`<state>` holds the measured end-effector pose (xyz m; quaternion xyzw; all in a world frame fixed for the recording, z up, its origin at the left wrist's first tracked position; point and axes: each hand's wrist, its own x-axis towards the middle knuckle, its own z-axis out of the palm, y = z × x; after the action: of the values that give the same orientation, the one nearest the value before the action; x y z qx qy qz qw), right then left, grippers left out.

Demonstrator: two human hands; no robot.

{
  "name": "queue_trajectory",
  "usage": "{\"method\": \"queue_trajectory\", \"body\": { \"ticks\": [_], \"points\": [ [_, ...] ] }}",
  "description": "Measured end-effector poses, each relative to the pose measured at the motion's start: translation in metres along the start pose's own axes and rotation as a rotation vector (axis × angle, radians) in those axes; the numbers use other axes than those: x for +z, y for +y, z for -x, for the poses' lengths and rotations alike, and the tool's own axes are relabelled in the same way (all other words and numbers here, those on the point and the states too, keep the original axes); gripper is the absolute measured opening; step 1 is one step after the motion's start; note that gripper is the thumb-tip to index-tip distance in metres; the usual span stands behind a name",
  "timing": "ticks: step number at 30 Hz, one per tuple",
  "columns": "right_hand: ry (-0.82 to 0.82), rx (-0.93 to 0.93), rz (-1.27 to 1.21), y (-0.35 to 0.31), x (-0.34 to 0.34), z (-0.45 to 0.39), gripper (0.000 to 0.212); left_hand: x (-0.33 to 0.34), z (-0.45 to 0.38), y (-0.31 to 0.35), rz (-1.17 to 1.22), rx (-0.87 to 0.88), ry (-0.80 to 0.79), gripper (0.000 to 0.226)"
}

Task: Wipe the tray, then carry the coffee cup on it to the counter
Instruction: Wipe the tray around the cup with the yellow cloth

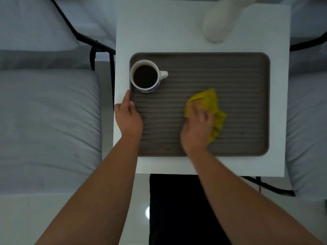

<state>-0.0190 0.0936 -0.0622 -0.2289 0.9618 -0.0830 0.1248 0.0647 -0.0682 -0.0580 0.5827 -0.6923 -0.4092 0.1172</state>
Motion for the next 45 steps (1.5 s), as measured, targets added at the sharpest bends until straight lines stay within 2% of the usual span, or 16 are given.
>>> {"method": "queue_trajectory", "body": {
  "ticks": [4, 6, 8, 10, 16, 20, 22, 26, 29, 32, 34, 37, 40, 42, 45],
  "points": [
    [-0.161, -0.436, -0.147, -0.051, 0.02, 0.045, 0.051, -0.002, 0.0, -0.002, -0.003, 0.013, -0.01, 0.042],
    [-0.164, -0.583, -0.173, -0.039, 0.019, 0.046, 0.047, -0.002, -0.001, -0.004, 0.001, 0.028, -0.013, 0.042],
    [-0.137, -0.633, -0.15, -0.009, 0.016, 0.037, 0.047, -0.001, -0.001, -0.004, -0.008, 0.047, -0.014, 0.043],
    [-0.106, -0.574, -0.123, 0.031, 0.007, 0.031, 0.049, 0.0, 0.0, -0.006, -0.011, 0.043, -0.018, 0.043],
    [0.135, -0.033, -0.151, 0.161, -0.032, 0.03, 0.049, 0.002, -0.001, -0.009, 0.017, 0.036, -0.011, 0.043],
    [0.138, 0.084, -0.169, 0.135, -0.032, 0.032, 0.046, 0.002, -0.001, -0.007, 0.008, 0.035, 0.015, 0.043],
    [0.113, 0.002, -0.179, 0.098, -0.023, 0.039, 0.048, 0.003, -0.001, -0.007, -0.005, 0.043, 0.015, 0.043],
    [0.054, -0.327, -0.248, 0.008, 0.004, 0.06, 0.046, 0.001, -0.001, -0.006, -0.033, 0.054, 0.019, 0.043],
    [-0.062, -0.497, -0.285, -0.041, 0.02, 0.064, 0.038, 0.0, 0.0, -0.006, -0.052, 0.074, 0.013, 0.043],
    [-0.113, -0.654, -0.232, -0.029, 0.019, 0.049, 0.04, -0.001, -0.001, -0.006, -0.083, 0.091, 0.007, 0.044],
    [-0.035, -0.694, -0.193, 0.013, 0.009, 0.036, 0.039, -0.003, -0.001, -0.006, -0.121, 0.119, -0.028, 0.044],
    [0.115, -0.527, -0.135, 0.098, -0.012, 0.031, 0.04, -0.008, -0.002, -0.01, -0.178, 0.16, -0.079, 0.045],
    [0.103, -0.282, -0.124, 0.16, -0.036, 0.036, 0.047, -0.01, -0.001, -0.012, -0.184, 0.198, -0.065, 0.045],
    [0.106, -0.153, -0.103, 0.171, -0.043, 0.038, 0.047, -0.008, 0.001, -0.012, -0.164, 0.196, -0.039, 0.045],
    [0.173, 0.033, -0.126, 0.151, -0.035, 0.046, 0.045, -0.005, 0.002, -0.012, -0.122, 0.184, -0.013, 0.043]
  ]
}}
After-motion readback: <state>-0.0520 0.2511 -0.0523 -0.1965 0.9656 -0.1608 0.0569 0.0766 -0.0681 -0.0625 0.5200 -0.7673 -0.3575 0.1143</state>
